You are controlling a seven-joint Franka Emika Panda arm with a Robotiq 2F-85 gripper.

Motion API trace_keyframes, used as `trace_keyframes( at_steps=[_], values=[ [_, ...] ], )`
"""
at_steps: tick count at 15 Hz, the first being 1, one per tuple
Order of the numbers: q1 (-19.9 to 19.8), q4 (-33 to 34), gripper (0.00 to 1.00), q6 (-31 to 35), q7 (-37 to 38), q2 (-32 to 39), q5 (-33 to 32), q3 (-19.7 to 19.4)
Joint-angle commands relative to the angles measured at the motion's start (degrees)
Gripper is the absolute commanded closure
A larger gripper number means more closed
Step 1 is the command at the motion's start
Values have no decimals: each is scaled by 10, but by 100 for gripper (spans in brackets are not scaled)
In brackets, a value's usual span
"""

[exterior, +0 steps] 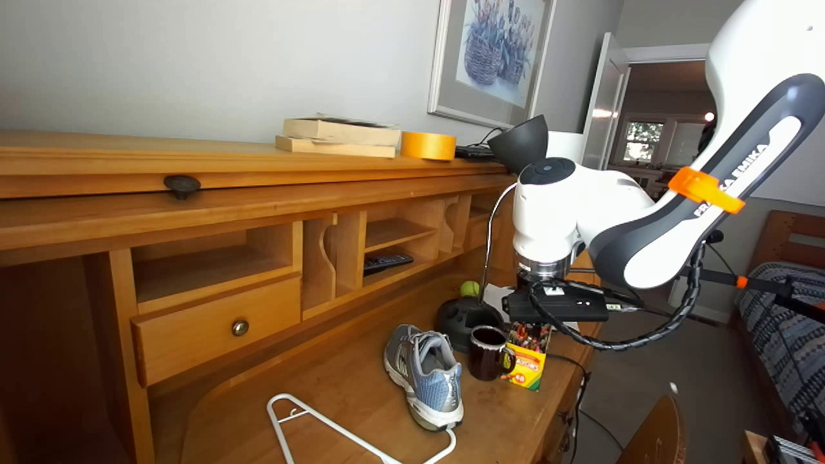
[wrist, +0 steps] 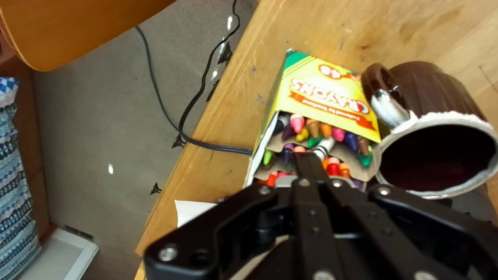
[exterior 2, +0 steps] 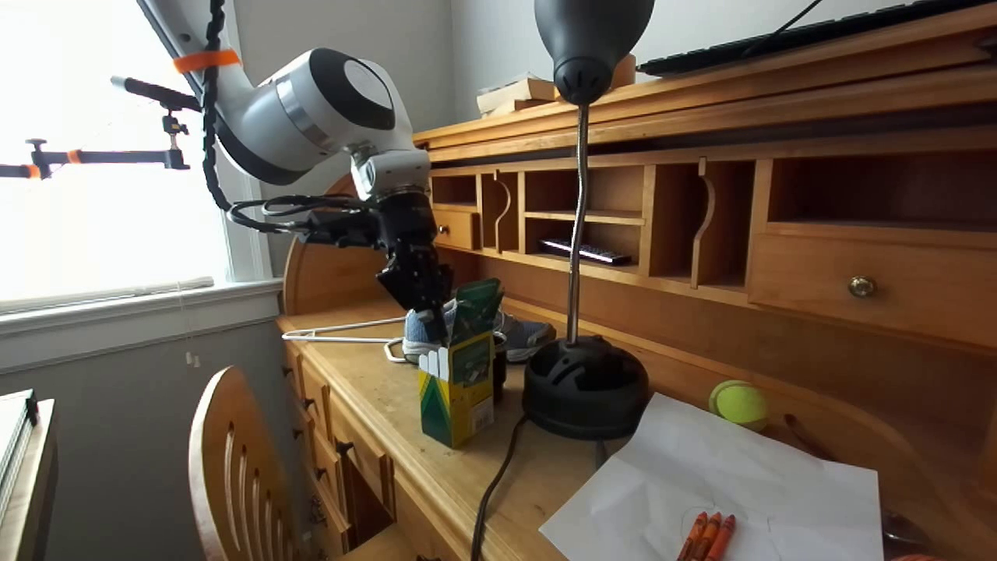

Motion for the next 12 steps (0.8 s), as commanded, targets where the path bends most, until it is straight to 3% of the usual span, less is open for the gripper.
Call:
trace_keyframes(
  at_steps=[1, 12],
  values=[
    [-3, 7, 100, 1, -3, 12, 8, -3],
    [-2, 25, 100, 6, 5, 34, 2, -13]
  ],
)
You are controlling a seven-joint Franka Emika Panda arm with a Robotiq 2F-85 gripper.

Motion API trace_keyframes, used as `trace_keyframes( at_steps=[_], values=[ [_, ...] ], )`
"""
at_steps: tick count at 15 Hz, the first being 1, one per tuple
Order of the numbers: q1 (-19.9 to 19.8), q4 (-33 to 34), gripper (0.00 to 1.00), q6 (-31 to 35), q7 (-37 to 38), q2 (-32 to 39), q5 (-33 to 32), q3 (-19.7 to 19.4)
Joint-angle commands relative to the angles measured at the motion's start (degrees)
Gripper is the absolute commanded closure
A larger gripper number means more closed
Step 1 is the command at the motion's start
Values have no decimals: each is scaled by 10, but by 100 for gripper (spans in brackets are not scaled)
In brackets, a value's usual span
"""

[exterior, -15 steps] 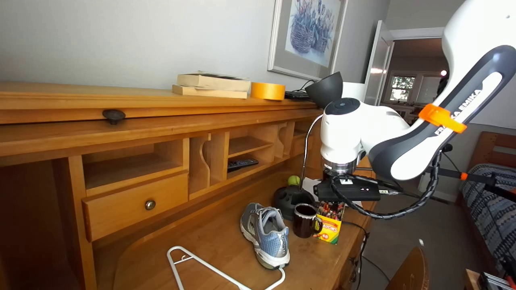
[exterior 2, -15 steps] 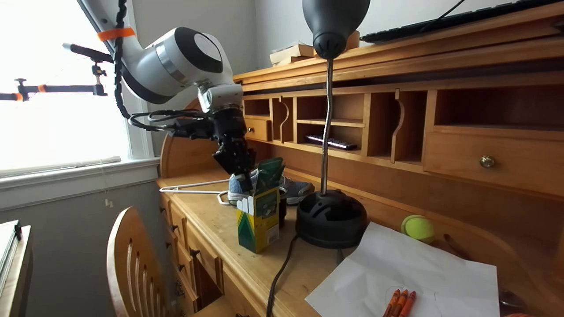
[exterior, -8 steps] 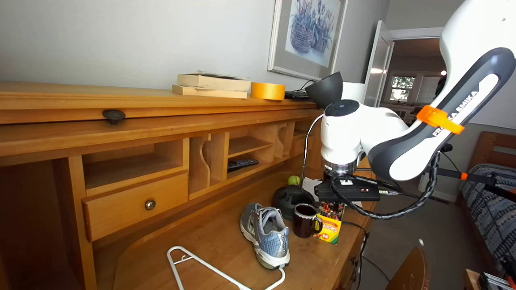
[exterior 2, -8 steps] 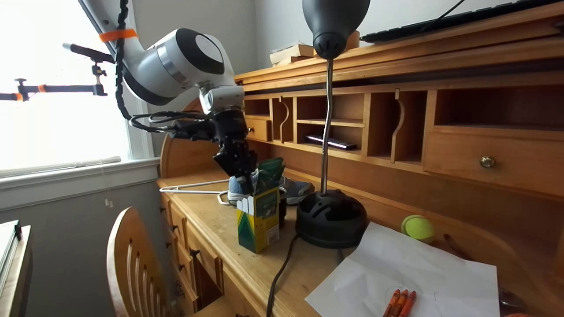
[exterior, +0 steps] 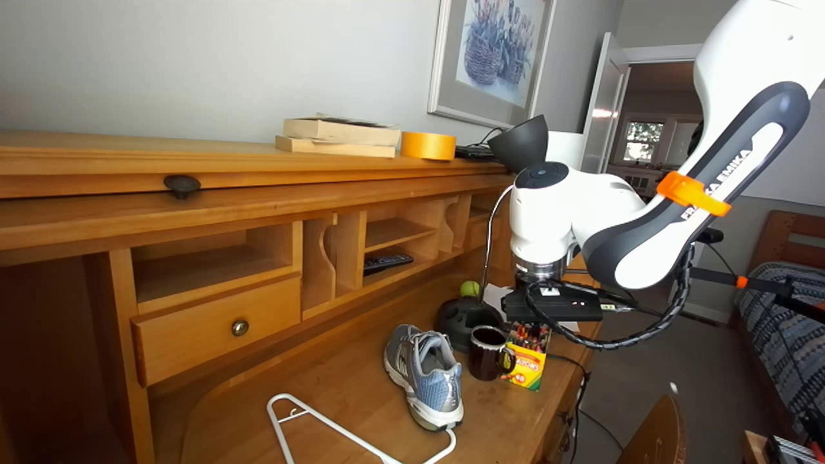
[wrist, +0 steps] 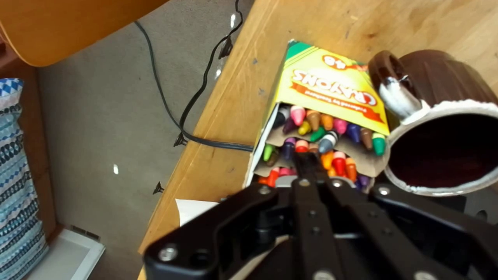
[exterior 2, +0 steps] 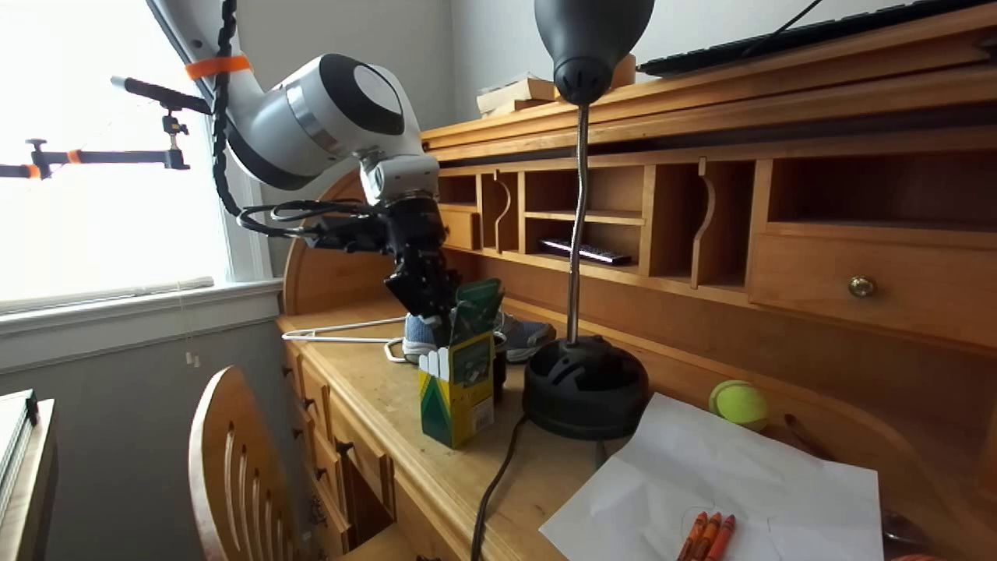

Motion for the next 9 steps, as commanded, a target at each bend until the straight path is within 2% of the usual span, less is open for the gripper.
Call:
trace_keyframes(
  at_steps=[1, 9],
  values=[
    [-1, 9, 100, 6, 5, 15, 2, -3],
    [5, -4, 100, -3, -7, -26, 26, 10]
  ],
)
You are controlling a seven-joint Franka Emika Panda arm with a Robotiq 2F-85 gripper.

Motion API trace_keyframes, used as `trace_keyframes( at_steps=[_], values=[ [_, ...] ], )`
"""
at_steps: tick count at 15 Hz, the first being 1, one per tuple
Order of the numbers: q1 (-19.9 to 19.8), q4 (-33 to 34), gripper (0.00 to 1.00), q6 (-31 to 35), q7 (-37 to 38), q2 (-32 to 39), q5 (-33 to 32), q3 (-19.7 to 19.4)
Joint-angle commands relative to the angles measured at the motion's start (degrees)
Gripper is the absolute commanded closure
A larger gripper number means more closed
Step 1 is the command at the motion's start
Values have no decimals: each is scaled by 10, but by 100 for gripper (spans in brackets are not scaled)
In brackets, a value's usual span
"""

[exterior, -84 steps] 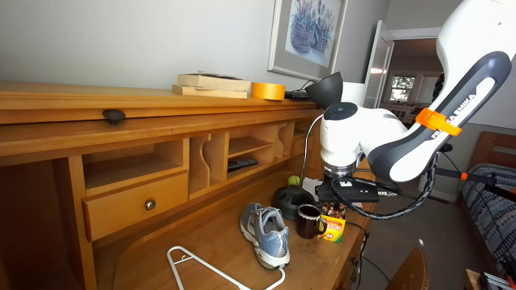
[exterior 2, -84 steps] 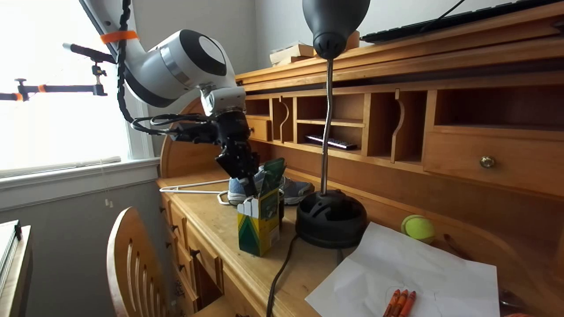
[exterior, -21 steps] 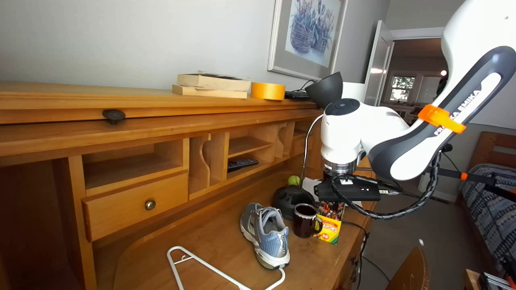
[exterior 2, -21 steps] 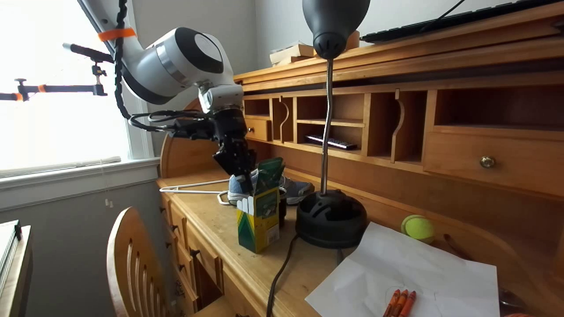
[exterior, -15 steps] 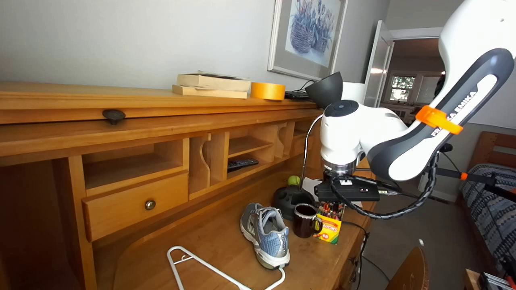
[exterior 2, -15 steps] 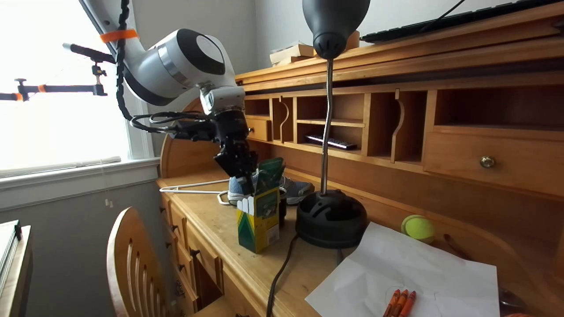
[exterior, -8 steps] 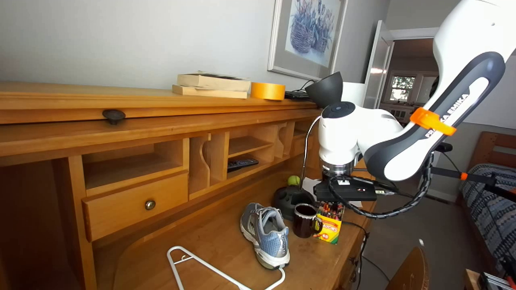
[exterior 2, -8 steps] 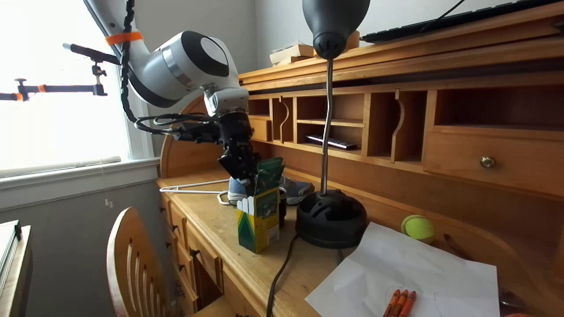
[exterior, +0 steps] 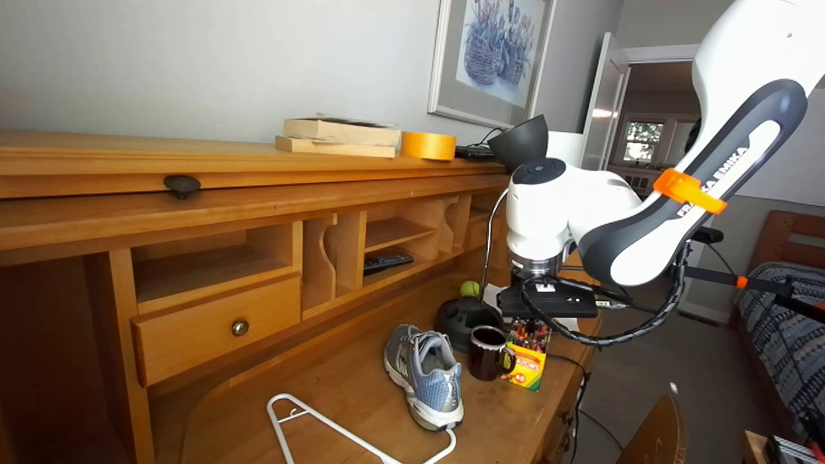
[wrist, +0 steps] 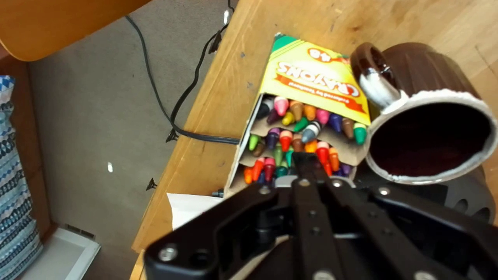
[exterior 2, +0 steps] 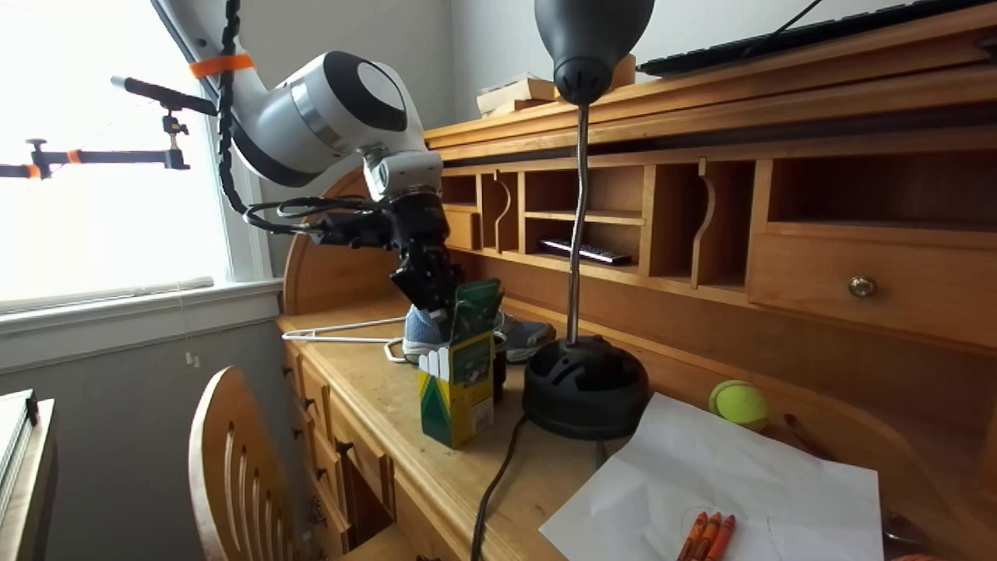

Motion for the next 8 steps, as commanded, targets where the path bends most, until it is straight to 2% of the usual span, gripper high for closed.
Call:
trace_keyframes(
  at_steps=[1, 5, 7, 8],
  values=[
    [3, -15, 100, -4, -12, -32, 34, 9],
    [3, -32, 100, -2, -83, -71, 83, 27],
    [2, -47, 72, 1, -161, -100, 111, 37],
    [3, -51, 67, -4, -191, -112, 119, 41]
  ],
)
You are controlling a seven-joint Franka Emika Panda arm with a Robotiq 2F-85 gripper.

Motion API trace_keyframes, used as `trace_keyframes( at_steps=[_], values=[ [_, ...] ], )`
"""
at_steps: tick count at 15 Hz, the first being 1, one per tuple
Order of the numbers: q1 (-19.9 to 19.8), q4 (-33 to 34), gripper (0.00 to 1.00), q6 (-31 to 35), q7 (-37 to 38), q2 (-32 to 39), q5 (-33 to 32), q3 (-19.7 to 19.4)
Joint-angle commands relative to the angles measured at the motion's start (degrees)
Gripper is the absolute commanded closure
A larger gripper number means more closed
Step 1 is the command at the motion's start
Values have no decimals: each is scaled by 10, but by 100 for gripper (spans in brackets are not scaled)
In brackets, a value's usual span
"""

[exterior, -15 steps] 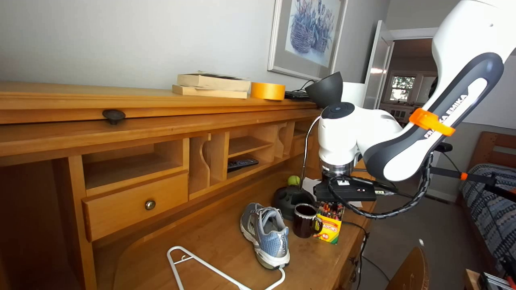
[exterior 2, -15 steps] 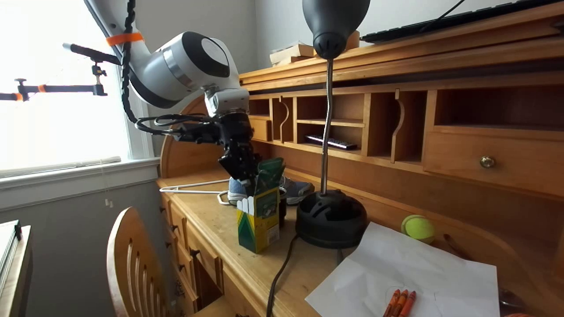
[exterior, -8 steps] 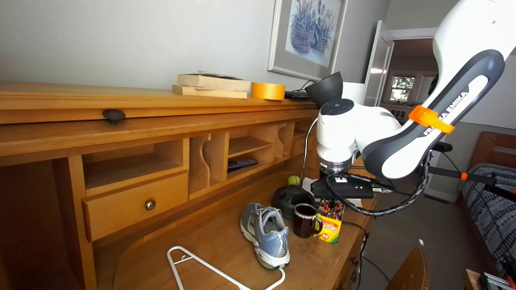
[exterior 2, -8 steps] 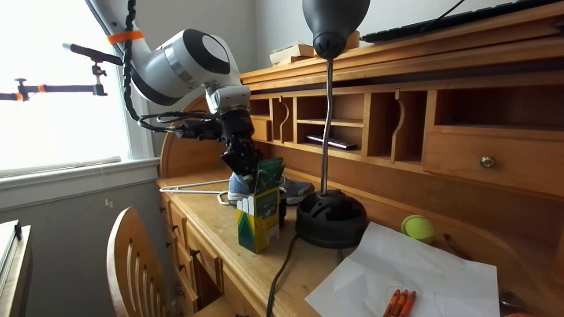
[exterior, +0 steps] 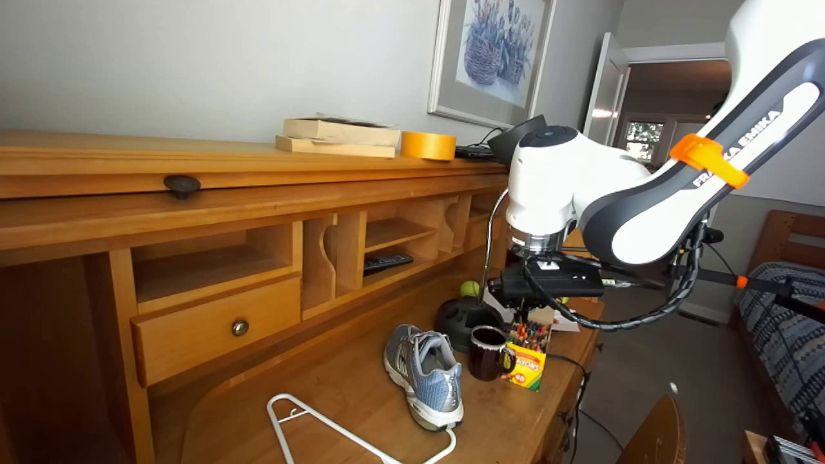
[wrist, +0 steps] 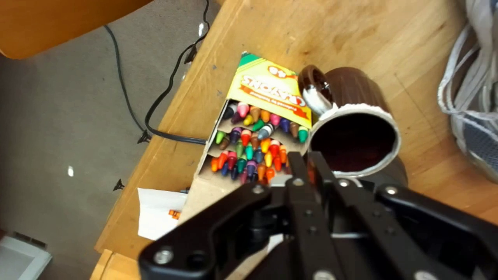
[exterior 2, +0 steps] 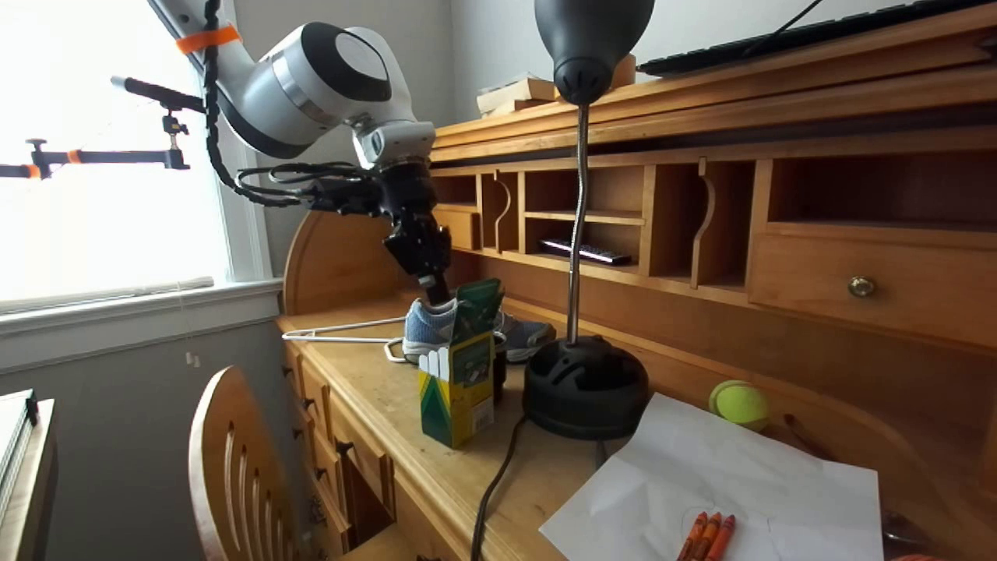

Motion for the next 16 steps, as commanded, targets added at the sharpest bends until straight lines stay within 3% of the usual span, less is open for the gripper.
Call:
trace_keyframes(
  at_steps=[1, 9, 15, 16],
  values=[
    [2, -40, 58, -10, -120, -67, 49, 13],
    [-1, -91, 1, -15, -367, -151, 154, 31],
    [-11, -109, 0, -87, -464, -206, 187, 45],
    [-21, -88, 0, -62, -433, -173, 169, 53]
  ],
)
